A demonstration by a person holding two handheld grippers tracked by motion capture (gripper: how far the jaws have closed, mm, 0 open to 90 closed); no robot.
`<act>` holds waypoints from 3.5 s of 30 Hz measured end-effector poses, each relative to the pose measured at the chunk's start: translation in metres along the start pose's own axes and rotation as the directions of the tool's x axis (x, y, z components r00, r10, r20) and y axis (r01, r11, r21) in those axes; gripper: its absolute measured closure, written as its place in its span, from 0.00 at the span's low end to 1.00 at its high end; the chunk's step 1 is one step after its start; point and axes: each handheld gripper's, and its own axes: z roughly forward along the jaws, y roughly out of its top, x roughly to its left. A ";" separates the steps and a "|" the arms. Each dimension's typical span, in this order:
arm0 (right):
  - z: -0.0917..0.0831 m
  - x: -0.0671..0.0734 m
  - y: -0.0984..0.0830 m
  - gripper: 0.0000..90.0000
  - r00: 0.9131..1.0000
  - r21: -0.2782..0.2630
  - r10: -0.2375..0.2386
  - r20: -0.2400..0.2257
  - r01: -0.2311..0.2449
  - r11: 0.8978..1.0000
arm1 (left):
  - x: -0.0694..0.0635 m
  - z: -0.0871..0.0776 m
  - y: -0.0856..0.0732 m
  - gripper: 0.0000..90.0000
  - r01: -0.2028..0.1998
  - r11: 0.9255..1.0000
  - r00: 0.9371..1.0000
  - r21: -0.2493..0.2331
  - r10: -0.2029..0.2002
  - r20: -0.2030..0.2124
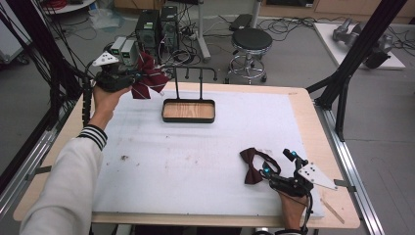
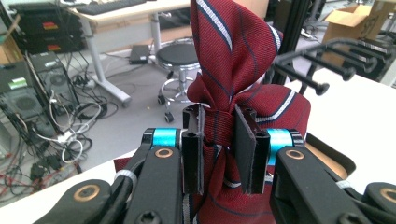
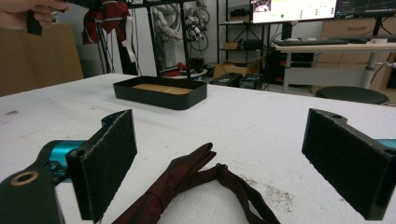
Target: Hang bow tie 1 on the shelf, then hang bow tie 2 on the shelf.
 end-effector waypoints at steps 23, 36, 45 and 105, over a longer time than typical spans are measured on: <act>0.000 0.001 0.000 0.10 1.000 0.000 0.004 0.001 -0.004 1.000 | -0.004 0.005 -0.017 0.80 -0.035 0.997 0.999 0.075 0.034 0.014; 0.000 0.000 0.000 0.10 1.000 0.002 0.011 0.006 -0.011 1.000 | -0.006 -0.008 -0.017 0.17 -0.016 1.000 0.997 -0.027 0.018 0.070; 0.000 0.000 0.000 0.10 1.000 0.001 0.011 0.007 -0.011 1.000 | -0.019 -0.033 -0.020 0.17 -0.011 0.997 0.988 -0.077 0.022 0.152; 0.001 0.002 0.001 0.10 1.000 0.015 -0.010 0.014 0.009 1.000 | -0.087 -0.118 -0.151 0.17 -0.063 0.966 0.978 -0.250 0.110 0.175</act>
